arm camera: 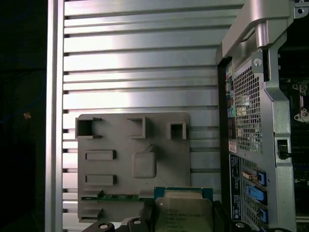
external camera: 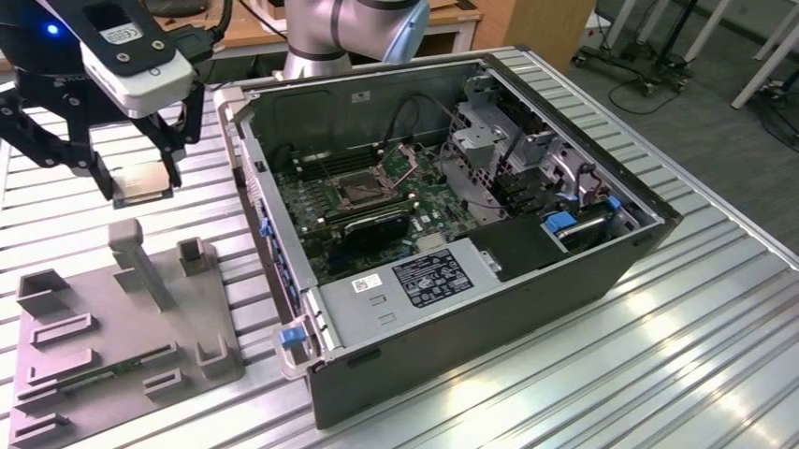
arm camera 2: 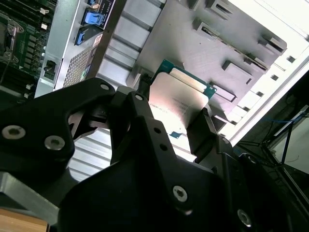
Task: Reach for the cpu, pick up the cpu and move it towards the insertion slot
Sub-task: 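Pick up the cpu and move it towards the insertion slot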
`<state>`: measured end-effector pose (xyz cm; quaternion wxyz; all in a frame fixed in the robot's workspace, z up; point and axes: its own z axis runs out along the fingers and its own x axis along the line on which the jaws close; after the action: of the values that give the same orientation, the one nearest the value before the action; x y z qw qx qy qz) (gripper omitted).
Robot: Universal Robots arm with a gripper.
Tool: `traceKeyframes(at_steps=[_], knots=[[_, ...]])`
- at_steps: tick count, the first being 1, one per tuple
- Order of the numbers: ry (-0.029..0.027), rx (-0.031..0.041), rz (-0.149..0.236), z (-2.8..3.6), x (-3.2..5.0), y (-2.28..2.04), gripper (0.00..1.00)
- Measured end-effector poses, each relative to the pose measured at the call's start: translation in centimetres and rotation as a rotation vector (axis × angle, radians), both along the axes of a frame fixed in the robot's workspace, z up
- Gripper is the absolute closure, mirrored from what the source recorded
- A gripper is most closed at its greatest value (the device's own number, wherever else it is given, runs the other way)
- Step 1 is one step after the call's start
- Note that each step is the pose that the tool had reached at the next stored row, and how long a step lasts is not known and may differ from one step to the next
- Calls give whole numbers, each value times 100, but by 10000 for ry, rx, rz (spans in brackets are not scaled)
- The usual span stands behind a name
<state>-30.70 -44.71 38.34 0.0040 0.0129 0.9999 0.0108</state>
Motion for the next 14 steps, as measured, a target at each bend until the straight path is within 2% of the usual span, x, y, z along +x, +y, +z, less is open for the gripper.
traceKeyframes(at_steps=[14], knots=[[-1, 1, 0, 0, 114, 0, 45]])
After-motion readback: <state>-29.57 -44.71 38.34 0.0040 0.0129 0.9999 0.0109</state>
